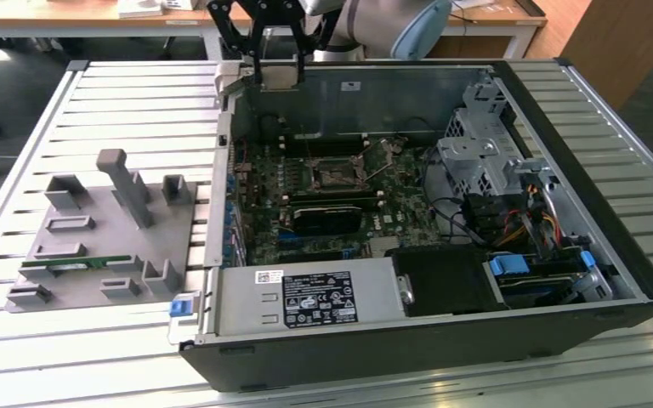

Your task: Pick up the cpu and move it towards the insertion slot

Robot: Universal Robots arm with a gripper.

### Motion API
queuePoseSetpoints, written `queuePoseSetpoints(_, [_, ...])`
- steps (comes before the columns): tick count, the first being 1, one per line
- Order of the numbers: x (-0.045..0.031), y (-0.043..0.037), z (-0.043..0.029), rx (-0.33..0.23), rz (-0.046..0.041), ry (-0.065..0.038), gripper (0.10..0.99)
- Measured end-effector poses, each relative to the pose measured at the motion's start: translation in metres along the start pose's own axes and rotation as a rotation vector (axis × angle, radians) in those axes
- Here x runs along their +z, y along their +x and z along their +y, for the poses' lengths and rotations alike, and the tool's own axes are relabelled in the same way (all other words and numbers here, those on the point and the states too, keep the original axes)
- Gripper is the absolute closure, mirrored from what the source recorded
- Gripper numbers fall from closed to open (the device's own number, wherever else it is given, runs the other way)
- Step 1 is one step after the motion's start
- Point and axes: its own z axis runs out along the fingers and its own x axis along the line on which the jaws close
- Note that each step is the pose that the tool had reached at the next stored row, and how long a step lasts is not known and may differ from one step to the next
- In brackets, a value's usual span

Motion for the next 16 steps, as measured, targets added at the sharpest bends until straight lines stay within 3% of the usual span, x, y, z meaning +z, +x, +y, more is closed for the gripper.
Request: queuePoseSetpoints(16, [0.0001, -0.0276, 0.0036, 0.0, 0.0, 0.0, 0.545])
